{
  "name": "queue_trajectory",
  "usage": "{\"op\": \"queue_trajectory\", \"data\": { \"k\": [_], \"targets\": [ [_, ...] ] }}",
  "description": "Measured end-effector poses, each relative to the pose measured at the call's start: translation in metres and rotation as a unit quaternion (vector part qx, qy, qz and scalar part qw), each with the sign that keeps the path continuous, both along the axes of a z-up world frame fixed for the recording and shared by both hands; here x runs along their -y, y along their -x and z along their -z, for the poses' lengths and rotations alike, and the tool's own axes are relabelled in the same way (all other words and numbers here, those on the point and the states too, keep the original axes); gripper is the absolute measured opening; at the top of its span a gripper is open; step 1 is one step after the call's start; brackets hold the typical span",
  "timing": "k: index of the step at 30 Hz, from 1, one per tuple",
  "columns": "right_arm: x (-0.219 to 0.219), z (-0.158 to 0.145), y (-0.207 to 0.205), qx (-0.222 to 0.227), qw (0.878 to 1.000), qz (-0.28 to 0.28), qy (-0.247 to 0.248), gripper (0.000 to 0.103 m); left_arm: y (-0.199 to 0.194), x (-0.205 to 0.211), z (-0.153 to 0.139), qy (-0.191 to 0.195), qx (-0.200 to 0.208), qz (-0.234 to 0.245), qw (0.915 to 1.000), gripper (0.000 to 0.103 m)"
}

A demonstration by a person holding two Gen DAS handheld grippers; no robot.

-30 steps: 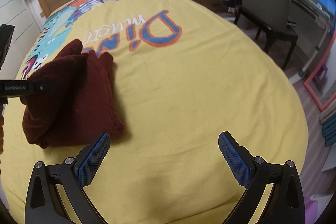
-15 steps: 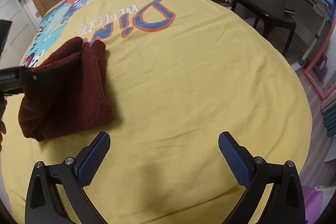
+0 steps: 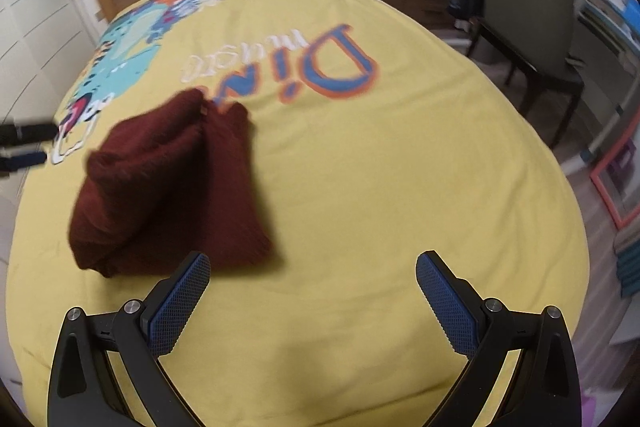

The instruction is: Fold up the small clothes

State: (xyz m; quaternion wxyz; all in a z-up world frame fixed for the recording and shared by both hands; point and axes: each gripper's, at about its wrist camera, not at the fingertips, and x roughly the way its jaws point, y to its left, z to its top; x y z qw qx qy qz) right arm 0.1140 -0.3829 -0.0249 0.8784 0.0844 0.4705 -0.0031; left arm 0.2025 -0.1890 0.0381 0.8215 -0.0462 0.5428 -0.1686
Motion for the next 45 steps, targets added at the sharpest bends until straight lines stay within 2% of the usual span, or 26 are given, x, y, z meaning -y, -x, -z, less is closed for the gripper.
{"op": "queue_trajectory", "data": {
  "k": [4,10,12,15,18,19,21,23,27,30,35,38,40,43,45],
  "targets": [
    [-0.031,-0.027,-0.031,0.005,0.999,-0.040,0.000,0.103,0.011,-0.044,0.011,-0.017,-0.007,-0.034,0.9993,0.102],
    [-0.085,-0.043,-0.093,-0.037,0.994,-0.104,-0.021,0.102,0.034,-0.093,0.036,-0.024,-0.024,-0.063,0.9974,0.102],
    [-0.103,-0.037,-0.115,-0.064,0.990,-0.123,-0.031,0.098,0.041,-0.105,0.045,-0.019,-0.033,-0.071,0.9968,0.102],
    [-0.125,-0.020,-0.138,-0.106,0.984,-0.140,-0.035,0.086,0.048,-0.117,0.056,-0.007,-0.047,-0.082,0.9955,0.102],
    [-0.141,0.009,-0.152,-0.156,0.976,-0.146,-0.036,0.083,0.050,-0.122,0.062,0.001,-0.055,-0.087,0.9947,0.102],
    [-0.144,0.016,-0.152,-0.166,0.974,-0.147,-0.039,0.080,0.051,-0.124,0.063,0.003,-0.056,-0.087,0.9946,0.102],
    [-0.147,0.031,-0.150,-0.181,0.972,-0.147,-0.043,0.057,0.052,-0.124,0.066,0.003,-0.056,-0.084,0.9949,0.102],
    [-0.144,0.039,-0.147,-0.187,0.971,-0.144,-0.038,0.040,0.051,-0.122,0.068,0.000,-0.057,-0.082,0.9950,0.102],
    [-0.123,0.036,-0.139,-0.170,0.974,-0.135,-0.061,0.028,0.051,-0.120,0.076,-0.009,-0.063,-0.081,0.9946,0.102],
    [-0.106,0.016,-0.131,-0.137,0.980,-0.128,-0.067,0.025,0.051,-0.117,0.078,-0.009,-0.065,-0.075,0.9950,0.102],
    [-0.082,-0.015,-0.117,-0.092,0.988,-0.119,-0.047,0.024,0.049,-0.109,0.072,-0.010,-0.059,-0.065,0.9961,0.102],
    [-0.064,-0.008,-0.106,-0.097,0.989,-0.107,-0.036,0.024,0.049,-0.103,0.071,-0.009,-0.059,-0.059,0.9965,0.102],
    [-0.056,0.013,-0.102,-0.117,0.987,-0.104,-0.040,0.025,0.048,-0.100,0.070,-0.009,-0.059,-0.057,0.9966,0.102],
    [-0.056,0.045,-0.099,-0.140,0.984,-0.098,-0.044,0.036,0.049,-0.095,0.070,-0.009,-0.061,-0.057,0.9965,0.102],
    [-0.055,0.050,-0.097,-0.134,0.986,-0.087,-0.040,0.055,0.049,-0.091,0.070,-0.009,-0.060,-0.058,0.9965,0.102]
  ]
}}
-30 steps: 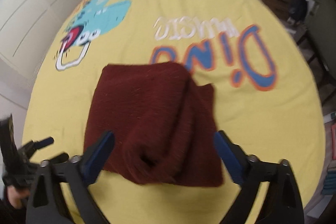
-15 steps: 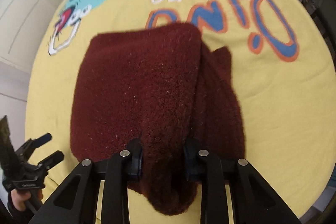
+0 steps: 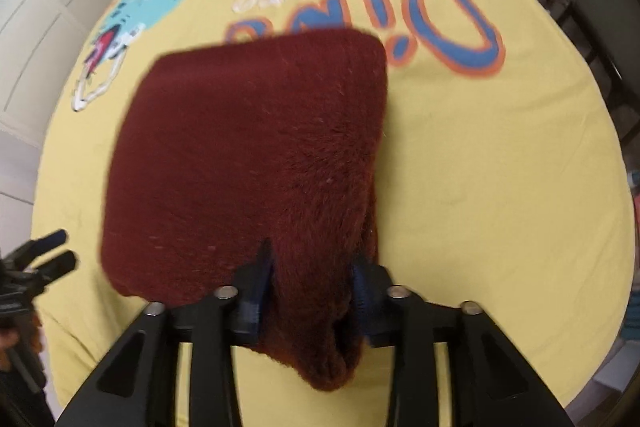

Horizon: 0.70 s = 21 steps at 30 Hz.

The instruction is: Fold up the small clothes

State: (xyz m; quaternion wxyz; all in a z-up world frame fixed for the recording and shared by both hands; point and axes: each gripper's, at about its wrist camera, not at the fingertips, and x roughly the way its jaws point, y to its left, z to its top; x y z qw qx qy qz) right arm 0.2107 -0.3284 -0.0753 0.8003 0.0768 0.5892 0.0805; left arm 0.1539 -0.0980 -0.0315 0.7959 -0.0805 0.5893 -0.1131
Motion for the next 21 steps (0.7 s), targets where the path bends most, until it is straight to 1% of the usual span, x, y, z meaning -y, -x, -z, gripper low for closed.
{"op": "queue_trajectory", "data": {
  "k": [1,3,7,9,11,14,17,19,21],
  "targets": [
    [0.001,-0.003,0.000,0.008,1.000,0.002,-0.004,0.058,0.000,0.001,-0.001,0.001,0.000,-0.001,1.0000,0.102],
    [0.006,-0.013,0.002,0.024,1.000,0.006,-0.013,0.082,-0.003,0.002,-0.006,0.005,0.004,-0.001,1.0000,0.102],
    [0.018,-0.037,0.000,0.052,0.998,0.016,-0.027,0.085,-0.021,0.016,-0.017,0.011,0.015,0.000,0.9998,0.102],
    [0.024,-0.043,-0.006,0.055,0.997,0.022,-0.046,0.093,-0.036,0.027,-0.022,0.013,0.018,0.003,0.9997,0.102],
    [0.026,-0.044,-0.013,0.047,0.997,0.021,-0.050,0.103,-0.053,0.042,-0.023,0.019,0.009,0.010,0.9997,0.102],
    [0.022,-0.034,-0.025,0.026,0.998,0.017,-0.055,0.103,-0.075,0.066,-0.019,0.010,-0.004,0.020,0.9997,0.102],
    [0.016,-0.015,-0.035,-0.002,0.997,0.016,-0.075,0.103,-0.092,0.082,-0.002,0.005,-0.034,0.023,0.9991,0.102],
    [0.012,-0.002,-0.039,-0.016,0.997,0.015,-0.071,0.103,-0.099,0.090,0.011,-0.009,-0.042,0.023,0.9988,0.102],
    [0.009,0.010,-0.039,-0.020,0.997,0.017,-0.070,0.103,-0.103,0.092,0.025,-0.022,-0.053,0.026,0.9980,0.102]
  ]
}}
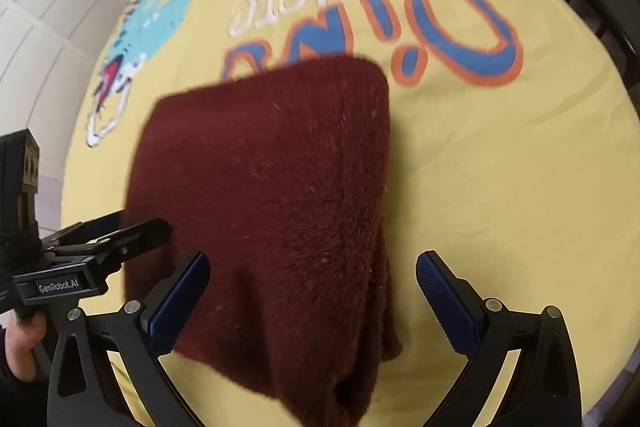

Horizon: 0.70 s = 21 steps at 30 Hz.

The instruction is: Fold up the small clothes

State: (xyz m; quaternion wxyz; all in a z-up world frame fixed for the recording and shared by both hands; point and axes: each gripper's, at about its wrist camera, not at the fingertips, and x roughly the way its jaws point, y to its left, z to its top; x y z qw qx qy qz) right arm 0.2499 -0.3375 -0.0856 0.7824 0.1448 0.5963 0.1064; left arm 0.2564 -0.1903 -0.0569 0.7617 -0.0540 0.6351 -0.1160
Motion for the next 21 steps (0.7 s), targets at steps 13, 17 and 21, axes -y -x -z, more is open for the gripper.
{"op": "queue_trajectory", "data": {
  "k": [13,17,21],
  "targets": [
    [0.001,0.065,0.004,-0.022,0.997,0.004,-0.069,0.102,0.012,-0.010,0.047,0.023,0.000,-0.001,0.9997,0.102],
    [-0.004,0.060,0.003,-0.031,0.994,0.005,-0.102,0.070,0.012,-0.012,0.050,0.043,-0.003,0.005,0.9991,0.091],
    [-0.014,0.048,0.004,-0.029,0.997,0.004,-0.076,0.055,0.011,-0.011,0.045,0.045,0.004,0.015,0.9989,0.079]
  ]
}}
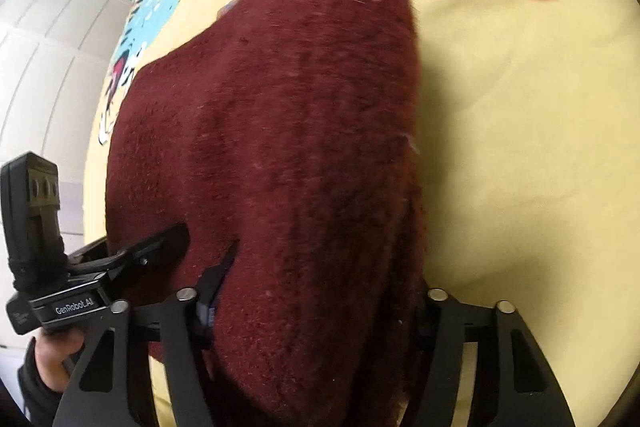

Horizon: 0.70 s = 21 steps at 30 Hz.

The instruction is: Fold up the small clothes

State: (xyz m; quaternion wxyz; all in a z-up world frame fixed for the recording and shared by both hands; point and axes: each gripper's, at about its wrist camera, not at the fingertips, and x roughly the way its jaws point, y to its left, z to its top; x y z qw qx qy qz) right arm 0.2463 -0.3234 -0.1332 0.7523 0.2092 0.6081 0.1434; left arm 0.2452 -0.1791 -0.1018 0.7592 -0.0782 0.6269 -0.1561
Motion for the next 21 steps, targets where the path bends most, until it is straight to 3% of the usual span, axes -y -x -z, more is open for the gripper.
{"op": "queue_trajectory", "data": {
  "k": [2,5,14,17,21],
  "targets": [
    [-0.004,-0.008,0.002,0.008,1.000,0.002,0.010,0.048,0.001,0.000,-0.004,0.005,0.007,0.009,0.9999,0.064],
    [-0.014,-0.031,0.008,0.032,0.999,0.005,0.021,0.044,0.000,-0.001,-0.018,0.012,0.016,0.023,0.9995,0.051],
    [-0.079,-0.102,0.020,0.103,0.994,-0.040,0.016,0.043,0.014,-0.062,-0.086,0.038,0.083,0.032,0.9953,0.048],
    [-0.112,-0.098,0.017,0.103,0.993,-0.057,0.012,0.043,0.021,-0.094,-0.094,0.029,0.094,0.024,0.9949,0.048],
    [-0.150,-0.077,0.017,0.088,0.993,-0.073,0.017,0.043,0.037,-0.134,-0.078,0.020,0.086,0.002,0.9961,0.048]
  ]
}}
